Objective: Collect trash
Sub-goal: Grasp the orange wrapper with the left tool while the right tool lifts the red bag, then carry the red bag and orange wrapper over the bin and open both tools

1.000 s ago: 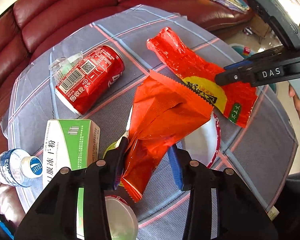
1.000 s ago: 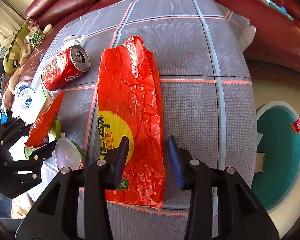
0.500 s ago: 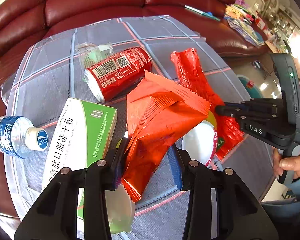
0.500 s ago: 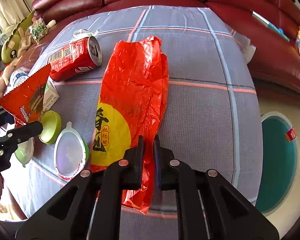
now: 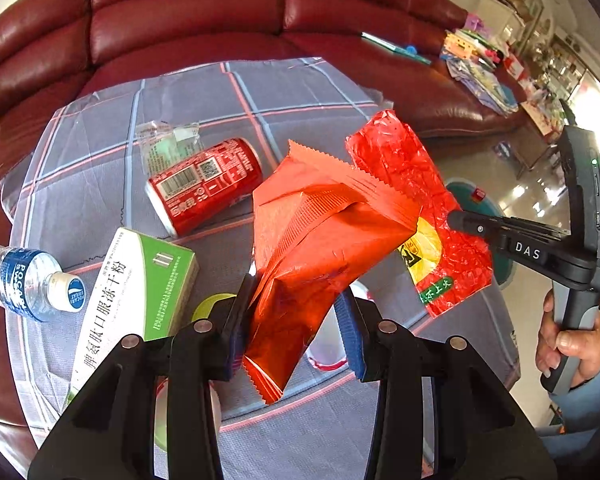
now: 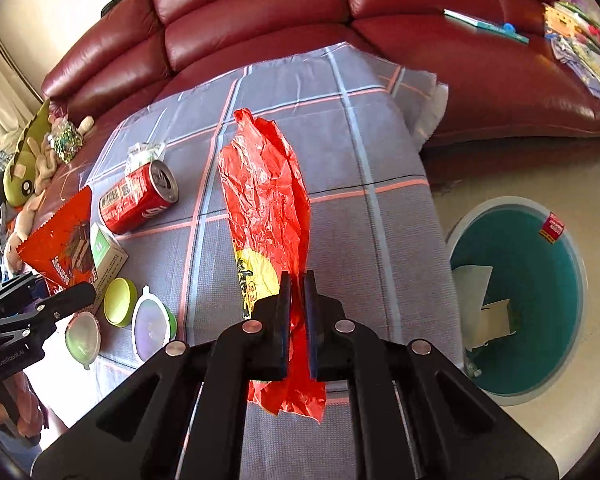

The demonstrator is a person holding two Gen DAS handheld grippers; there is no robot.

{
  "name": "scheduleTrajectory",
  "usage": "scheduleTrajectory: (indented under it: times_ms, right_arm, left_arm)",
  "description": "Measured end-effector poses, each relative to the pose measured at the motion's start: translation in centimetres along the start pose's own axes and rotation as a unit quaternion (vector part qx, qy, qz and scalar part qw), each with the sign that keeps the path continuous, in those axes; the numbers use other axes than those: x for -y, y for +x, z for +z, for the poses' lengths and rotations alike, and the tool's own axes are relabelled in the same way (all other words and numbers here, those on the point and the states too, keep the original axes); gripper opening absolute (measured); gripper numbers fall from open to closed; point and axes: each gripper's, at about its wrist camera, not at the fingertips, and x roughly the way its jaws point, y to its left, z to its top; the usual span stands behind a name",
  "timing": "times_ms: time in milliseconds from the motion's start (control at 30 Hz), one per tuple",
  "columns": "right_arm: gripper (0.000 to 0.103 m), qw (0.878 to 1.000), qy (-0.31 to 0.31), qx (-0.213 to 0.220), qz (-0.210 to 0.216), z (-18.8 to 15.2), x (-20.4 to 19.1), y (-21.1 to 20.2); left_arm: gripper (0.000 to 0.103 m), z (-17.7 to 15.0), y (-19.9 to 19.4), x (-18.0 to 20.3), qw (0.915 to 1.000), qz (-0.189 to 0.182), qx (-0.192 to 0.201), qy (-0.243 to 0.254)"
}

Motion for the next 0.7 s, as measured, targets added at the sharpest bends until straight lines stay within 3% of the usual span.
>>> scheduleTrajectory:
  times_ms: [367,700]
  right_arm:
    - [0.006,0.996,0.061,0.057,-0.008,0.4,6.2,-5.8]
    - [0.006,0.99,0.105,0.08,-0.055,-0.6,12.5,-9.4]
  left_arm:
    - [0.04,3.0,0.8,7.4,0.9972,-0.062,0.009,0.04]
    - [0.04,4.4,3.2,15.8,0.9889,-0.097,-0.004,0.112]
